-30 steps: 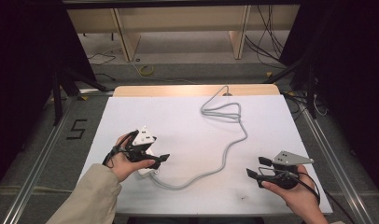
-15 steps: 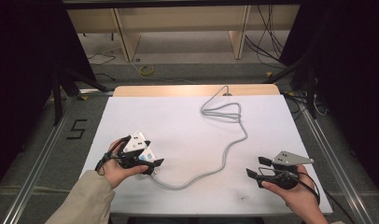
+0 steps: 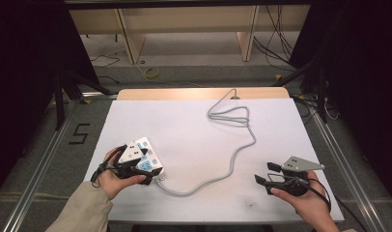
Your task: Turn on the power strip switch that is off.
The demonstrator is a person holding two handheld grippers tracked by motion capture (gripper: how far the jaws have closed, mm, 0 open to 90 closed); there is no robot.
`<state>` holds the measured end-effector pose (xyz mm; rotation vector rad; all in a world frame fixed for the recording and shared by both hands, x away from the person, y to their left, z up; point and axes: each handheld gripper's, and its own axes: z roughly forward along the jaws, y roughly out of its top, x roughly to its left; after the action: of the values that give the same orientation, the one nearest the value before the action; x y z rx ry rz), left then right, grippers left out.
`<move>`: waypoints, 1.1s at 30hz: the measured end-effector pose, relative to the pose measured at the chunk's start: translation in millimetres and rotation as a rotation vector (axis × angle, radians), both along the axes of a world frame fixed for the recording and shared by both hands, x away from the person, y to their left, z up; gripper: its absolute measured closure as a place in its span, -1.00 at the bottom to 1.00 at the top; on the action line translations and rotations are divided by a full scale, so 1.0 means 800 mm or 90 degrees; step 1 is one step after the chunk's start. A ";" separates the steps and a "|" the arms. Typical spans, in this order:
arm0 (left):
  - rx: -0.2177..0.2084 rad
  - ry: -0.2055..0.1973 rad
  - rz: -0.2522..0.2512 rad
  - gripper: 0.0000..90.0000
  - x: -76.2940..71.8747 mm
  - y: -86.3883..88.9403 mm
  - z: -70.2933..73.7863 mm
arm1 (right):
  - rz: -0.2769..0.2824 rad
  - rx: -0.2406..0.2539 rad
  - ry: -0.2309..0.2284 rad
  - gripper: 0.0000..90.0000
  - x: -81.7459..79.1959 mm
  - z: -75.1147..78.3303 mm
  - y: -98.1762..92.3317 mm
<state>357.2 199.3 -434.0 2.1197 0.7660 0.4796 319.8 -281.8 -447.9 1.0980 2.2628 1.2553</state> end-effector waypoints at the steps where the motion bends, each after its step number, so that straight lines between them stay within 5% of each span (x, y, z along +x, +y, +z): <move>1: 0.002 -0.001 0.001 -0.64 -0.001 0.001 -0.001 | 0.000 0.000 0.000 -0.29 0.000 0.000 0.000; 33: 0.017 -0.005 0.028 -0.64 -0.012 0.017 -0.016 | 0.002 -0.002 -0.001 -0.29 0.000 -0.001 0.000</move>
<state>347.4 213.1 -446.7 2.1285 0.8074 0.5251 319.6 -282.0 -448.5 1.0921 2.2654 1.2536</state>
